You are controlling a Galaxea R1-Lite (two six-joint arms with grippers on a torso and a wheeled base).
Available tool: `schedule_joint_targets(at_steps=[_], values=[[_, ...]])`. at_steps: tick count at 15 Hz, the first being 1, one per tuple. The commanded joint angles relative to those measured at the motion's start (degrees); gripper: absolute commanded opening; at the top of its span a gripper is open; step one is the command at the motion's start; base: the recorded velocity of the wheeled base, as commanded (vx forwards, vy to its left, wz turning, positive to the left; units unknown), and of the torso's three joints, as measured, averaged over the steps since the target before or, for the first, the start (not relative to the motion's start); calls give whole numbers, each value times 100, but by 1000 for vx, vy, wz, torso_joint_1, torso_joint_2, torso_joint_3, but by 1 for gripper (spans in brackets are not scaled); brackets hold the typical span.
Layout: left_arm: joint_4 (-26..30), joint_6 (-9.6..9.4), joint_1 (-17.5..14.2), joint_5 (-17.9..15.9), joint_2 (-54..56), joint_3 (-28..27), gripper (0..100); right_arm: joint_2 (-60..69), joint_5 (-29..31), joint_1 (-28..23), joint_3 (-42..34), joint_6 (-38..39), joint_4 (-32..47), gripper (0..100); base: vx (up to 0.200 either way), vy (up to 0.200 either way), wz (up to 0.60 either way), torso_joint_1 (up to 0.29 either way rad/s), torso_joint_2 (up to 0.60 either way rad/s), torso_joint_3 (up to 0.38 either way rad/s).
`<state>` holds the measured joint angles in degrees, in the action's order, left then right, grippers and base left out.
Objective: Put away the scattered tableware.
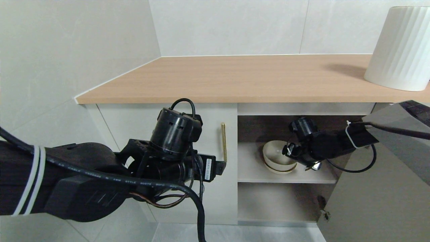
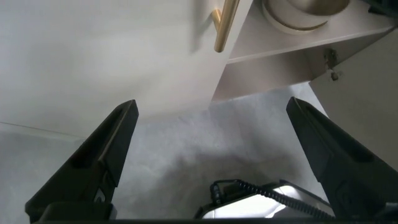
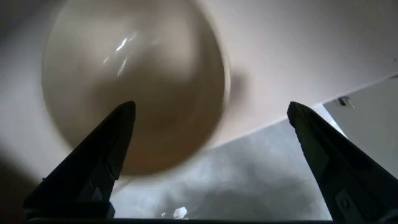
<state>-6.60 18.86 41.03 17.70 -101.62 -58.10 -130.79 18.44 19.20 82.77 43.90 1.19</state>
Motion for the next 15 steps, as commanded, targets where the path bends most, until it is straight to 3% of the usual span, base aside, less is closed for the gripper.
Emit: schedule_joint_targets(at_steps=[1, 7, 11, 15], values=[[0, 4, -34, 14, 143, 18, 100, 660, -87, 163, -411, -22, 12, 100, 0, 0, 0, 0, 0, 0], [35, 4, -236, 120, 1716, 853, 100, 3174, -245, 541, -2169, -444, 188, 100, 0, 0, 0, 0, 0, 0], [9, 4, -245, -47, 2436, 1873, 100, 4053, -280, 690, -3610, -356, 232, 100, 0, 0, 0, 0, 0, 0], [0, -5, -245, -197, 2234, 1864, 100, 4027, -298, 980, -3751, -171, 179, 100, 0, 0, 0, 0, 0, 0]])
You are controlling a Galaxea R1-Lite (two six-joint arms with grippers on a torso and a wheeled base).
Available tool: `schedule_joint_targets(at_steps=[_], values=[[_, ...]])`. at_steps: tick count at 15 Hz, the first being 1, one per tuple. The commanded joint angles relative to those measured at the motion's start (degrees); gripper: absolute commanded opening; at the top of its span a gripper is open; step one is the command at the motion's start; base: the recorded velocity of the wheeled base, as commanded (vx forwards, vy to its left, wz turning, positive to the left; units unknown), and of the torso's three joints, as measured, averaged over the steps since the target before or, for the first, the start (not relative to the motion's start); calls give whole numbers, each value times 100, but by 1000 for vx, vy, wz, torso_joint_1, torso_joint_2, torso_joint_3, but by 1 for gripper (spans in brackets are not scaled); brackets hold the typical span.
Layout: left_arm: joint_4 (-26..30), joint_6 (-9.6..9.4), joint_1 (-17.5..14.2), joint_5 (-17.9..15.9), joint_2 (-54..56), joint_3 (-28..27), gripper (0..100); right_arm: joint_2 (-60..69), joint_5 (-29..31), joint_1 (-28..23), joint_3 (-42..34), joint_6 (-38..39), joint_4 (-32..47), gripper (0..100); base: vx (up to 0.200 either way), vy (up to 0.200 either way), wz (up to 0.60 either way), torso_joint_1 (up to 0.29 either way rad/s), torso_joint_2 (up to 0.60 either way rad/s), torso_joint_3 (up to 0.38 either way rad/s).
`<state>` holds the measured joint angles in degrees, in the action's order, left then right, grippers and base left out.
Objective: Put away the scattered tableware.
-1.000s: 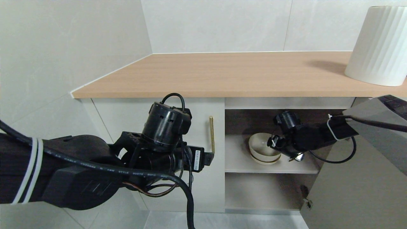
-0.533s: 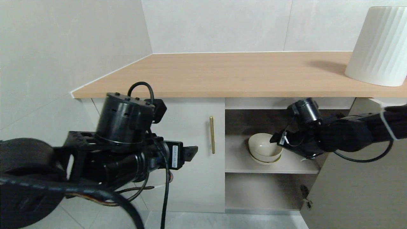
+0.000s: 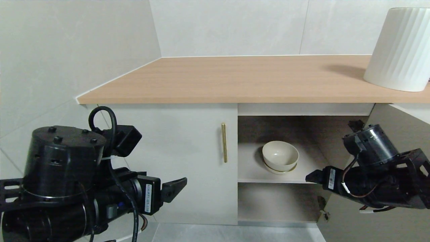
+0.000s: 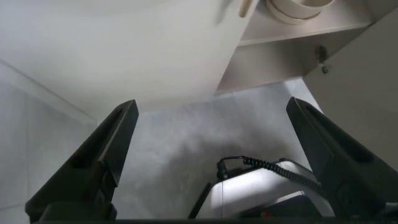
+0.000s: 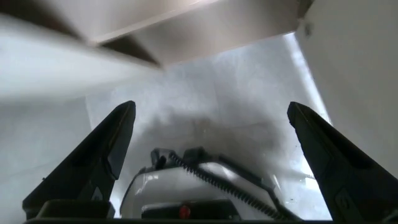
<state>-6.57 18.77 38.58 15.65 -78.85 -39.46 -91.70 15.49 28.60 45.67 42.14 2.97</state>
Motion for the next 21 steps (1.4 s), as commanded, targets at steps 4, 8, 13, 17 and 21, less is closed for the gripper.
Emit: schedule_joint_targets(at_steps=[4, 8, 13, 17, 21], values=[[-11, 4, 0, 8, -87, -18, 100, 47, -3, 49, -67, -4, -174, 100, -150, 0, 0, 7, 1, 1], [-64, 12, 0, 8, -113, -9, 100, 38, 6, 146, -75, -4, -174, 100, -200, 0, 0, -2, 1, 4], [-72, 21, 0, 8, -219, 0, 100, 38, 6, 146, -84, -4, -174, 100, -200, 0, 0, 1, 1, 3], [-72, 21, 0, 8, -219, 0, 100, 38, 6, 146, -93, -4, -174, 100, -200, 0, 0, 4, 1, 5], [-72, 21, 0, 8, -219, 17, 100, 47, 24, 146, -119, -13, -174, 100, -200, 0, 0, 4, 0, 1]])
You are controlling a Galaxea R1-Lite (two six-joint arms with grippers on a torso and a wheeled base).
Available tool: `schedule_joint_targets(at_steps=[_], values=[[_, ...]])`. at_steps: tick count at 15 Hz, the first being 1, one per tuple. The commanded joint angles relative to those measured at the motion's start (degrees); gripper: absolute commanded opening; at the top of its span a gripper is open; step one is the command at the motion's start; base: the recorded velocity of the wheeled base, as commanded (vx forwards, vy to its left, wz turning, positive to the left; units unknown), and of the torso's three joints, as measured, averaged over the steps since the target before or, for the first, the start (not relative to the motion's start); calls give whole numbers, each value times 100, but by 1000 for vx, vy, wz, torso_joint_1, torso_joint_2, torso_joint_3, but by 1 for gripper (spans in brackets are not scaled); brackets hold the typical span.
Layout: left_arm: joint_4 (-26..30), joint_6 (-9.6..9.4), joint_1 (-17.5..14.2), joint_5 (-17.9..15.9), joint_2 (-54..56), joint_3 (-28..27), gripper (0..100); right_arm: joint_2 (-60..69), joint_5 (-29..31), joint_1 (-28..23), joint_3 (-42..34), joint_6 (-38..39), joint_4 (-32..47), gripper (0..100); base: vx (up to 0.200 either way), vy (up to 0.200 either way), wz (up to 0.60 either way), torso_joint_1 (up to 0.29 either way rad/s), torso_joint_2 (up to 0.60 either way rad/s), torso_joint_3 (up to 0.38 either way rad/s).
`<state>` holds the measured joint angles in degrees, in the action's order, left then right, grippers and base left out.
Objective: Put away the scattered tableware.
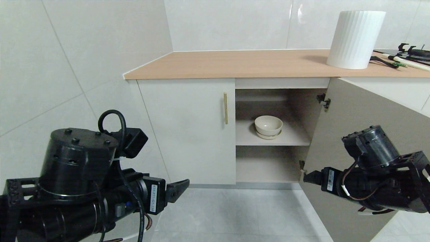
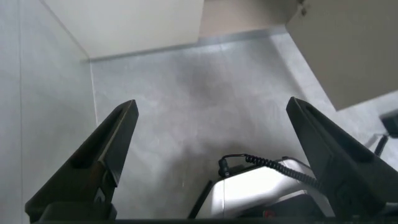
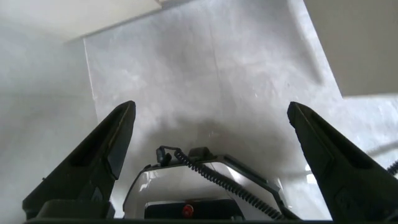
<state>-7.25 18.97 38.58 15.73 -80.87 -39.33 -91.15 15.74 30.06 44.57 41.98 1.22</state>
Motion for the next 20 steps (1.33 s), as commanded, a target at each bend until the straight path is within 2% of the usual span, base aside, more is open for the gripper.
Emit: schedule_joint_targets(at_steps=[1, 4, 9, 14, 16, 20], values=[[-4, 2, 0, 1, -16, 4, 100, -8, 8, 0, -18, -6, 1, 100, -200, 0, 0, 2, 2, -2], [-4, -7, 0, 27, 63, 4, 100, 335, 272, 0, -45, -287, 10, 100, -67, 0, 0, 1, 1, 2], [-4, -7, -9, 27, 98, 4, 100, 915, 281, -9, -185, -823, 28, 100, 0, 0, 0, 0, 0, 0], [5, -25, -9, 36, 80, 13, 100, 1029, 289, 0, -203, -999, 115, 100, 0, 0, 0, 0, 0, 0], [5, -42, -9, 97, 63, 13, 100, 1073, 281, 0, -168, -1026, 397, 100, 0, -200, 0, 5, 5, -2], [5, -34, -9, 141, 63, 13, 100, 1082, 272, -9, -168, -1061, 449, 100, 0, -200, 0, 2, 4, 0]])
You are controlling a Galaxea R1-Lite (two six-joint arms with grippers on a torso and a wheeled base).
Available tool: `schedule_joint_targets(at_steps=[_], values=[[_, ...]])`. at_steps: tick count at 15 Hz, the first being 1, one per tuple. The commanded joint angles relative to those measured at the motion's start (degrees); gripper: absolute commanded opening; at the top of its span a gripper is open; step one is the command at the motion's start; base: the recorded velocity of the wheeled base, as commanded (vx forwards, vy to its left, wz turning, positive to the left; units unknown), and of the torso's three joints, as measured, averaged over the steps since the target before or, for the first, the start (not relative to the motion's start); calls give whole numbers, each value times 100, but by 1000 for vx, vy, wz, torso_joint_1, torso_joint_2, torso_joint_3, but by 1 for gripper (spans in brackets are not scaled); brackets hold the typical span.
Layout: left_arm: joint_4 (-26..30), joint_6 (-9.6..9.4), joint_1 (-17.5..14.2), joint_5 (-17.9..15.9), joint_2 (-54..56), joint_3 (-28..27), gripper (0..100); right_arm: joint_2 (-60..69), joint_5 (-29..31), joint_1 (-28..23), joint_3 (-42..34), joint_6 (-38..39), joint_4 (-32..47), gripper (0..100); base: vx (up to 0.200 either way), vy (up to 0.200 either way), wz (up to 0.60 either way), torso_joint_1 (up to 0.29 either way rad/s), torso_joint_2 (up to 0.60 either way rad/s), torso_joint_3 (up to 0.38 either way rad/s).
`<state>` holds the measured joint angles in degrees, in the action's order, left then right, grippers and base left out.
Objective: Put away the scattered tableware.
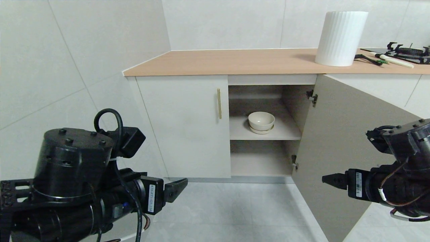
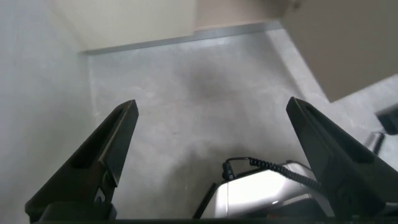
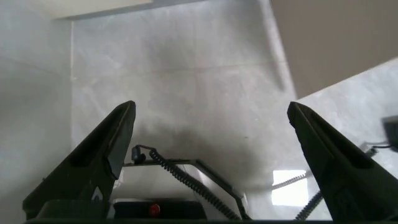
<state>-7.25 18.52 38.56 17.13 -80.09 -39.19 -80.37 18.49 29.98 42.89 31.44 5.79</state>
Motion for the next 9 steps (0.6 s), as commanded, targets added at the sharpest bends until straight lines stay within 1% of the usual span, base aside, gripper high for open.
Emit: schedule_joint_targets(at_steps=[1, 3, 5, 6, 8, 9], values=[[5, 12, -6, 1, -15, -1, 100, -5, -4, -9, 0, -6, -8, 100, 0, -200, 0, 2, -2, -2], [-4, 3, -6, 1, -15, -1, 100, -40, -21, -53, 0, -15, 45, 100, 0, -200, 0, 5, -2, 2], [-4, 12, -6, 1, -24, -1, 100, -49, -48, -185, 88, -15, 265, 100, 0, -200, 0, 7, 7, 5], [-4, 12, -6, 1, -24, -1, 100, -40, -127, -273, 159, -85, 484, 100, 0, -200, 0, -2, -2, -2], [5, 12, -15, 1, -24, -1, 100, -22, -373, -510, 449, -270, 1249, 100, 0, -200, 0, -2, 0, 0], [5, 12, -15, 1, -24, -1, 100, -31, -390, -554, 493, -270, 1346, 100, 0, -200, 0, 2, -2, -2]])
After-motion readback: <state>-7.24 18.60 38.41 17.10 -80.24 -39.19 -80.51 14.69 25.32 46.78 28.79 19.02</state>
